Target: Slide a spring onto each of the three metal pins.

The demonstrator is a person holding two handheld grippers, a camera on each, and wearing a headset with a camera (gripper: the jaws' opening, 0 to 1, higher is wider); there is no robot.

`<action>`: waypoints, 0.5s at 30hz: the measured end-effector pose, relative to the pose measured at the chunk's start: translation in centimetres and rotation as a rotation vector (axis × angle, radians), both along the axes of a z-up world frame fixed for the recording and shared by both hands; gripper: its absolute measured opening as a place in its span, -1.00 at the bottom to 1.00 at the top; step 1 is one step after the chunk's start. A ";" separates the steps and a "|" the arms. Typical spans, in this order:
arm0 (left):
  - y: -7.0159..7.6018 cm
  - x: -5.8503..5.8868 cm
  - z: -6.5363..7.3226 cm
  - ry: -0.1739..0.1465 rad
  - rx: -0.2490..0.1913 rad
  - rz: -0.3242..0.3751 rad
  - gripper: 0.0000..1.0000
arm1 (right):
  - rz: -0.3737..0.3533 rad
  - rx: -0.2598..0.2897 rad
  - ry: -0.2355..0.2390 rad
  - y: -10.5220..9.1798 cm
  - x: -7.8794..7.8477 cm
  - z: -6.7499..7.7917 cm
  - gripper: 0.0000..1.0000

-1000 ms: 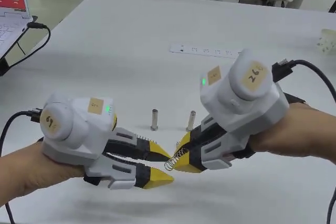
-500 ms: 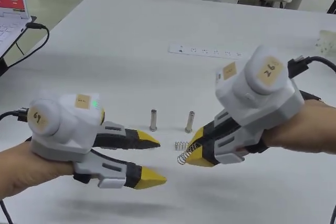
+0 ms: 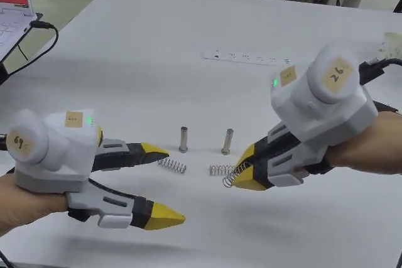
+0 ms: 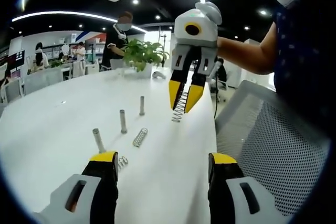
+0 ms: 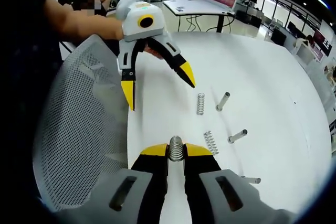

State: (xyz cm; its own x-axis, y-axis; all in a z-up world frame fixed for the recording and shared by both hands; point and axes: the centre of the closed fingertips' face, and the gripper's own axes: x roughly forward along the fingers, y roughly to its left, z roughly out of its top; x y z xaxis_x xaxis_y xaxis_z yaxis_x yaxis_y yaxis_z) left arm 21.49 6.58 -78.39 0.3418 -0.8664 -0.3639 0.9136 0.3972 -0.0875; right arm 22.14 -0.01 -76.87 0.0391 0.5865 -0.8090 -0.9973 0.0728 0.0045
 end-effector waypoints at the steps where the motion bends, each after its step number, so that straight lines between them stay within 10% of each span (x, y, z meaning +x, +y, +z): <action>1: 0.1 0.0 0.0 -0.002 0.000 0.004 0.38 | -0.004 -0.001 0.000 -0.1 0.1 0.0 -0.84; 15: 0.8 0.3 -0.3 0.017 -0.033 0.085 0.83 | -0.086 -0.039 -0.025 -3.9 2.7 1.2 -0.84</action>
State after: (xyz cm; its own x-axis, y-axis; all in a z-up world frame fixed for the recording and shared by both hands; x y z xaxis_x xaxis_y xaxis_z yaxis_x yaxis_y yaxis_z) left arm 21.76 7.35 -78.73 0.4088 -0.8464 -0.3415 0.8750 0.4698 -0.1168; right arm 24.89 -3.87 -75.69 0.1084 0.5484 -0.8292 -0.9872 0.1576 -0.0249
